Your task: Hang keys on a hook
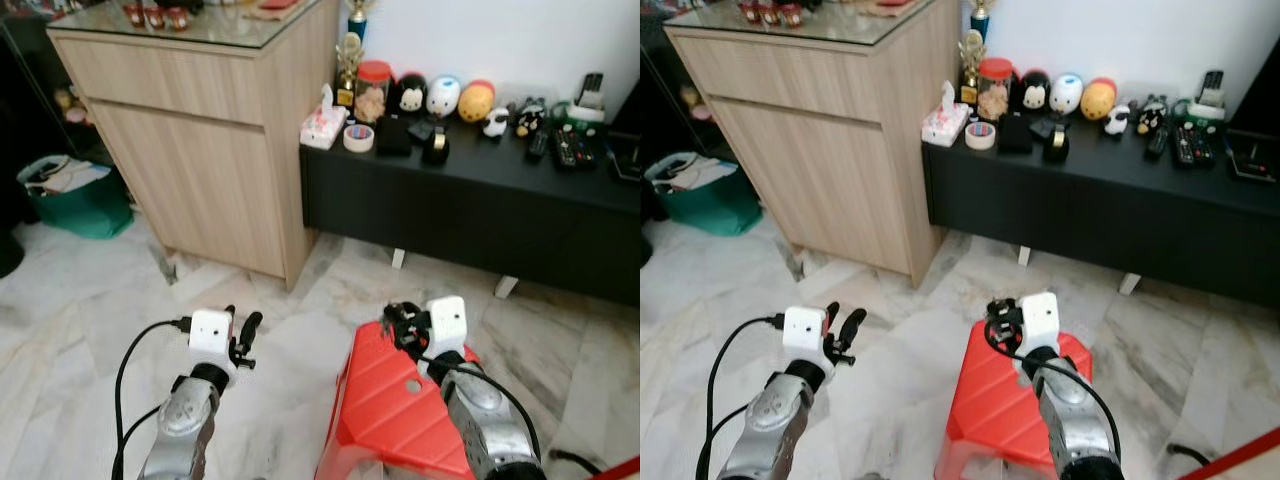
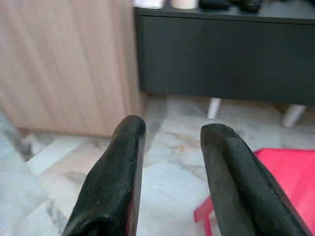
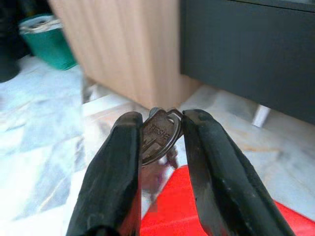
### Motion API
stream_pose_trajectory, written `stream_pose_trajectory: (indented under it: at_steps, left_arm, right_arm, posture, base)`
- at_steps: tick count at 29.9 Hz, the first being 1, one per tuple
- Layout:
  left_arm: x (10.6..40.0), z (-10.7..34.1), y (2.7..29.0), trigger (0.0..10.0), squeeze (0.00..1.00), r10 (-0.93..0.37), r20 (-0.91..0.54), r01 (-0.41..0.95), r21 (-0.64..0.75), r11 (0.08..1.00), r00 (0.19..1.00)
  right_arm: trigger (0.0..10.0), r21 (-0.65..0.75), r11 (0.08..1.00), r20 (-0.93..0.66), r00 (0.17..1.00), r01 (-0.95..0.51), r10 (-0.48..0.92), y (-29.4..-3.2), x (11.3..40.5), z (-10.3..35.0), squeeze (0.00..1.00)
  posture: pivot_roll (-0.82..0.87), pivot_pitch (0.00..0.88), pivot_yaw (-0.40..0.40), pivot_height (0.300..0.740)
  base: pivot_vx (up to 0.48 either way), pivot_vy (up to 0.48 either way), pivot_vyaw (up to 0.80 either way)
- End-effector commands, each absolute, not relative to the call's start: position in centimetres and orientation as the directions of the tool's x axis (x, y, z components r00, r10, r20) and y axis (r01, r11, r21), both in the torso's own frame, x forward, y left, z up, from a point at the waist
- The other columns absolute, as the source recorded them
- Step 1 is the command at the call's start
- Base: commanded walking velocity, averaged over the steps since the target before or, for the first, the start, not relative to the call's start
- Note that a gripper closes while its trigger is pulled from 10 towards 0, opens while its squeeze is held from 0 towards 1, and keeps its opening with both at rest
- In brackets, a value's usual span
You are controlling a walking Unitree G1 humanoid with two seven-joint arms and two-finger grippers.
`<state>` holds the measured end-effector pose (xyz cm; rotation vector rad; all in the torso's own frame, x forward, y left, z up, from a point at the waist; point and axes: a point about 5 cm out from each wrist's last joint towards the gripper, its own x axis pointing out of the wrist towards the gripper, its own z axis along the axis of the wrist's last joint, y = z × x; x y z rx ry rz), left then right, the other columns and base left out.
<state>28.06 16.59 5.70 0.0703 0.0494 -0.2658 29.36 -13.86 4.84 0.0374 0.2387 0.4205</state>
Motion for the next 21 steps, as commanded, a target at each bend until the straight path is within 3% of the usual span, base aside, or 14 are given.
stream_pose_trajectory:
  at_steps: [1,8,21]
  left_arm:
    - [28.0,5.8,16.2,10.0,0.00,-0.354,-0.097,0.363,0.111,0.925,0.930]
    - [28.1,6.5,15.9,10.0,0.00,-0.481,-0.146,0.502,0.208,0.839,0.864]
    - [28.4,7.4,15.4,10.0,0.00,-0.515,-0.142,0.534,0.206,0.820,0.845]
  right_arm:
    - [10.0,0.061,0.881,-0.196,0.860,-0.470,0.472,-13.4,29.7,6.3,0.00]
    - [10.0,0.018,0.846,-0.210,0.825,-0.533,0.524,-13.1,30.4,7.7,0.00]
    - [10.0,0.020,0.769,-0.225,0.747,-0.639,0.626,-12.2,30.0,8.7,0.00]
  posture:
    - [0.03,0.000,-0.034,0.696]
    - [0.04,0.000,-0.043,0.696]
    - [0.04,0.000,-0.046,0.723]
  base:
    - [0.000,0.000,0.00]
    - [0.000,0.000,0.00]
    - [0.000,0.000,0.00]
